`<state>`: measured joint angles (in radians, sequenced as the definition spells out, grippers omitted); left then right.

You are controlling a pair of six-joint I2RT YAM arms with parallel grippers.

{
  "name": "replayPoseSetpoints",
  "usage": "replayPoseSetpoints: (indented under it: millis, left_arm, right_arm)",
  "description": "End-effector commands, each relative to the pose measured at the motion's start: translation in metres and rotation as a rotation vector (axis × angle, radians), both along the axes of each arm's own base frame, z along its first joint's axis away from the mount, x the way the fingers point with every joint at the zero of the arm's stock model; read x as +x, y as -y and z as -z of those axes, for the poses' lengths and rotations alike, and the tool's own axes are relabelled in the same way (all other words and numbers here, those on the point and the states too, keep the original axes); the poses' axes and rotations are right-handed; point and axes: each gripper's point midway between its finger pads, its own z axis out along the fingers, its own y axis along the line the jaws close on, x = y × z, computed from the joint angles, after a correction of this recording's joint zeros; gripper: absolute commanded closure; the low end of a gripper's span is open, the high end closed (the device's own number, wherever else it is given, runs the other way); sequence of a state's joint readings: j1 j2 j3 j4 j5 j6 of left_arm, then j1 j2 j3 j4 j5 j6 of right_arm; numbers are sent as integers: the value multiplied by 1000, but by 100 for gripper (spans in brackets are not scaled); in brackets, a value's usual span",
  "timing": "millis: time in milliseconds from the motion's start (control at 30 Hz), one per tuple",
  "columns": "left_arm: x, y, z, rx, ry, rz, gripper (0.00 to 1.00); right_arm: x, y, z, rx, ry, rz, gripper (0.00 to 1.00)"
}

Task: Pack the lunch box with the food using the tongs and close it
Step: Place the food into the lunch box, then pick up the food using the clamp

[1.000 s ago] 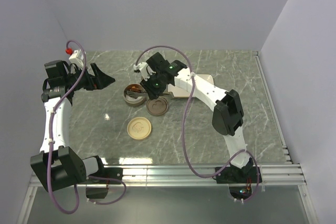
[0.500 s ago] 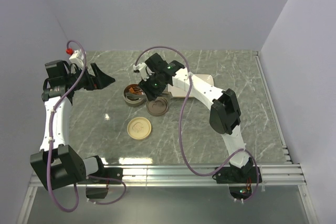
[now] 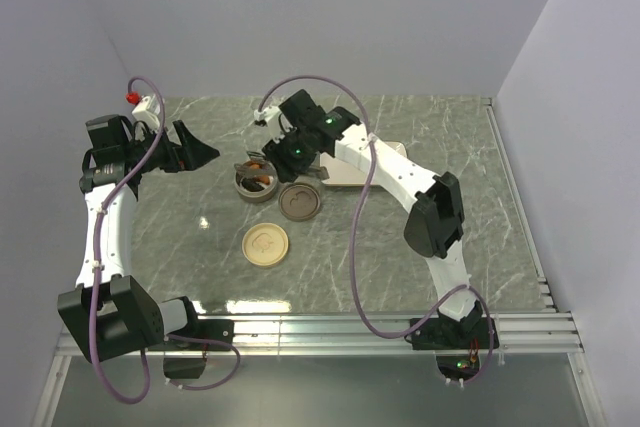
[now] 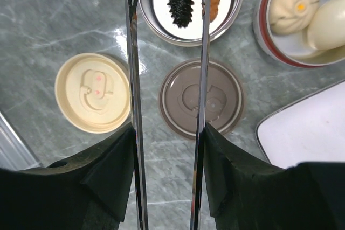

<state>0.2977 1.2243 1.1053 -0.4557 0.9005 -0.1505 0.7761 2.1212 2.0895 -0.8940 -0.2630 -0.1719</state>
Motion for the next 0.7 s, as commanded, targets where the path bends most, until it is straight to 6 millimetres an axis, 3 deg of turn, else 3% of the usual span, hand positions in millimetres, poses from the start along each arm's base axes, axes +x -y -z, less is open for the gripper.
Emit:
replayPoseSetpoints:
  millis: [0,67,133,167,233,300,467,500,667]
  left_arm:
    - [0,1,-13,18,46,30,1]
    - [0,0,-12,24,43,33,1]
    - [-1,0,-13,32,47,37,1]
    - [-2,1,-15,33,51,41,1]
    - [-2,1,-15,38,55,41,1]
    - [-3,2,-16,40,58,47,0]
    - [-6,3,-16,35,59,56,0]
    - [-7,4,-15,33,52,59,1]
    - [-5,3,-15,34,43,67,0]
  right_arm:
    - [3,13,-88,142,118,13,44]
    - [6,30,-97,143,126,30,45]
    - [4,48,-90,114,108,30,45]
    - [8,66,-96,112,118,55,45]
    - [6,86,-87,95,88,49,46]
    - [13,120,-87,81,77,77,46]
    - [13,193,-69,15,5,102,47]
    - [16,217,-64,-10,-1,117,47]
    - [14,278,-31,-124,-46,160,50]
